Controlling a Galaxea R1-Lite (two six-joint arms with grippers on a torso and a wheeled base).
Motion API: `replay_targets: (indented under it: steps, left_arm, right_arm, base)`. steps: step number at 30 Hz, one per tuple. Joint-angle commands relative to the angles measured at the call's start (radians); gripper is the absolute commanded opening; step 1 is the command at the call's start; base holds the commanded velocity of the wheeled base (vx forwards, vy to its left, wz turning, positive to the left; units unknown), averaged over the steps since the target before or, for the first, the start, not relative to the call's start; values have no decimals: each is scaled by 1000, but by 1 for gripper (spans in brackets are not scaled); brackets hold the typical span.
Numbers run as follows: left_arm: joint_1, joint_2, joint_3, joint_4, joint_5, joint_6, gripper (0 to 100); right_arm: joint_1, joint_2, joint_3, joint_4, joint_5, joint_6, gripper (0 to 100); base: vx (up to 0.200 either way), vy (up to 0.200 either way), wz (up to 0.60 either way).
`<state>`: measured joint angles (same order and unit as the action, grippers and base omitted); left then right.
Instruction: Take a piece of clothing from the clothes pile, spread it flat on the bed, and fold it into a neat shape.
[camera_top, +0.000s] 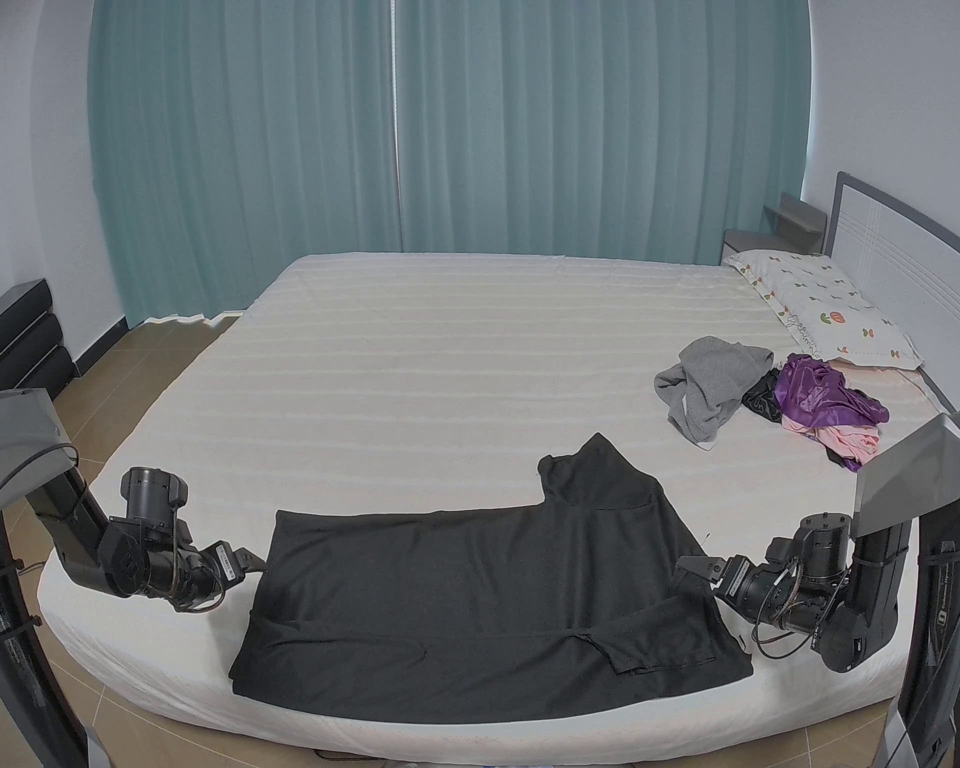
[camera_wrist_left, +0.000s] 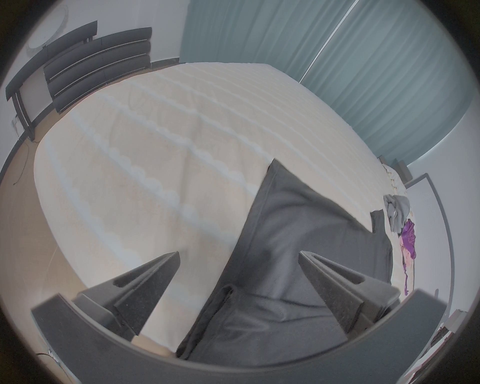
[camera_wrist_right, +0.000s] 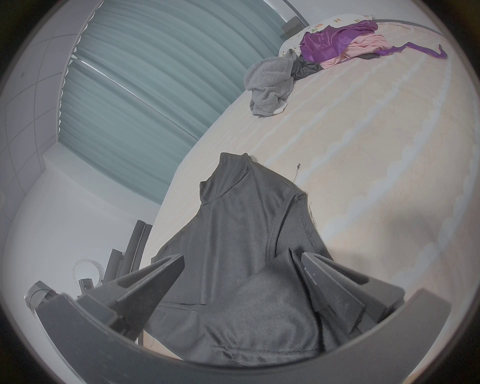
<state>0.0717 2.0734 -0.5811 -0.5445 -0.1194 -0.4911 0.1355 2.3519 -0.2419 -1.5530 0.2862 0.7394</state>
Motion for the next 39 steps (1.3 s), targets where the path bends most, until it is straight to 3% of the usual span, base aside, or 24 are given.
replay_targets:
  steps: [1,7,12,25,29,39]
  left_arm:
    - [-23,4,-94,3,-2,-24,100]
    - [-52,123,-241,9,-2,-24,100]
    - [-52,272,-408,3,-5,-26,100]
    - [-79,473,-694,3,-13,-32,100]
    - [-92,473,-697,5,-2,-90,100]
    - [-90,464,-665,-2,3,-95,100]
  right_arm:
    - [-7,-3,1,-15,1,2,100]
    - [-5,30,4,-15,2,12,100]
    - [-14,17,-4,-15,7,114,100]
    - [-2,53,-8,-15,7,115,100]
    - [1,53,-8,-15,5,117,100]
    - [3,55,-8,-15,4,114,100]
  base:
    - [0,0,0]
    - [0,0,0]
    - [0,0,0]
    - [0,0,0]
    - [0,0,0]
    - [0,0,0]
